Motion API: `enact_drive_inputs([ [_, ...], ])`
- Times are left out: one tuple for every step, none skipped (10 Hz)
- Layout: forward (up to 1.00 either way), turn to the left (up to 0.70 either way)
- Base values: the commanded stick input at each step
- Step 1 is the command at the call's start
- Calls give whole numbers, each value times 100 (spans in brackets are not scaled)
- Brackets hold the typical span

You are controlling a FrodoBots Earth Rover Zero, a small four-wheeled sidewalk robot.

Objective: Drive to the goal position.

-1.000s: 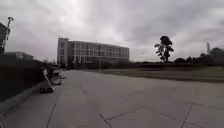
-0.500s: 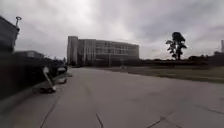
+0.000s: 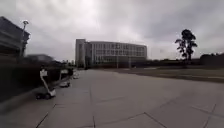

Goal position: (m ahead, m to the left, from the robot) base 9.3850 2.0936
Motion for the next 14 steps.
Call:
enact_drive_inputs([
  [85, 2],
  [85, 27],
  [85, 18],
  [85, 2],
  [85, 2],
  [85, 2],
  [85, 2],
  [85, 2],
  [85, 2],
  [85, 2],
  [85, 2],
  [85, 2],
  [85, 2],
  [85, 11],
])
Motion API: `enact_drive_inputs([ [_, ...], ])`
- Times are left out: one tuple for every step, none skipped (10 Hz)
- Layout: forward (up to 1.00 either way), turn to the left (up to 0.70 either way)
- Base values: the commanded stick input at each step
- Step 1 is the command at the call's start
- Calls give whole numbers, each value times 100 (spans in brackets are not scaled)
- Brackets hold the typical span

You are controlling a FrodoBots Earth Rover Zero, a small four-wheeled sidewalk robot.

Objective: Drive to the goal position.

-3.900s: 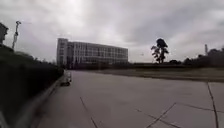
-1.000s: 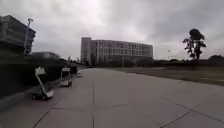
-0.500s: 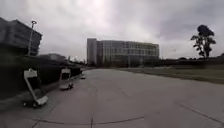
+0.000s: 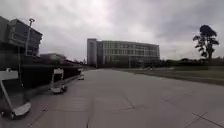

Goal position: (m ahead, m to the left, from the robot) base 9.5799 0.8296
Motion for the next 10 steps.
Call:
enact_drive_inputs([
  [85, 20],
  [85, 28],
  [85, 36],
  [85, 35],
  [85, 18],
  [85, 2],
  [85, 2],
  [85, 2],
  [85, 2],
  [85, 2],
])
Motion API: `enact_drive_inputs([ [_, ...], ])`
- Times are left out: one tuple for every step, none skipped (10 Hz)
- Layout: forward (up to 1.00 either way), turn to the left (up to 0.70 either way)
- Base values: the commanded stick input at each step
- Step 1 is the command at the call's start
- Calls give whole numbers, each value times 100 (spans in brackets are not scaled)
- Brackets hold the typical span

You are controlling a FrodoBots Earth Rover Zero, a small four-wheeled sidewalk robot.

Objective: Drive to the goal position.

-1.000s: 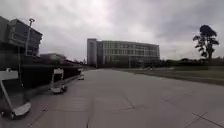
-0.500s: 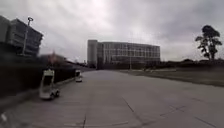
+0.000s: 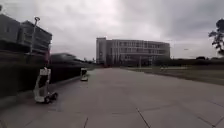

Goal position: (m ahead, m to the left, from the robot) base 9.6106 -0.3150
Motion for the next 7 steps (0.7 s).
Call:
enact_drive_inputs([
  [85, 2],
  [85, 2],
  [85, 2],
  [85, 2],
  [85, 2],
  [85, 2],
  [85, 3],
])
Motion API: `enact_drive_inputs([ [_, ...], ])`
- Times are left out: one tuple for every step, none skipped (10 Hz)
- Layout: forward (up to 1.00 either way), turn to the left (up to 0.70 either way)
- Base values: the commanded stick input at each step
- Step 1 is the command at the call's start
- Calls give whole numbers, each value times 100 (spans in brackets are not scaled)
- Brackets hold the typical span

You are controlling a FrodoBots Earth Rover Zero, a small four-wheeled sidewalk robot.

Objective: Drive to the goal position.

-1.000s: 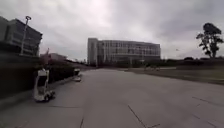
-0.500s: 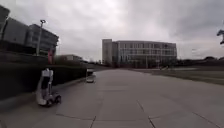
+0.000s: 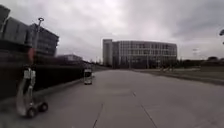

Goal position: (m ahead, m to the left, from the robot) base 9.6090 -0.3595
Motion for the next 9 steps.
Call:
enact_drive_inputs([
  [85, 3],
  [85, 3],
  [85, 3],
  [85, 3],
  [85, 3],
  [85, 3],
  [85, 3],
  [85, 3],
  [85, 4],
])
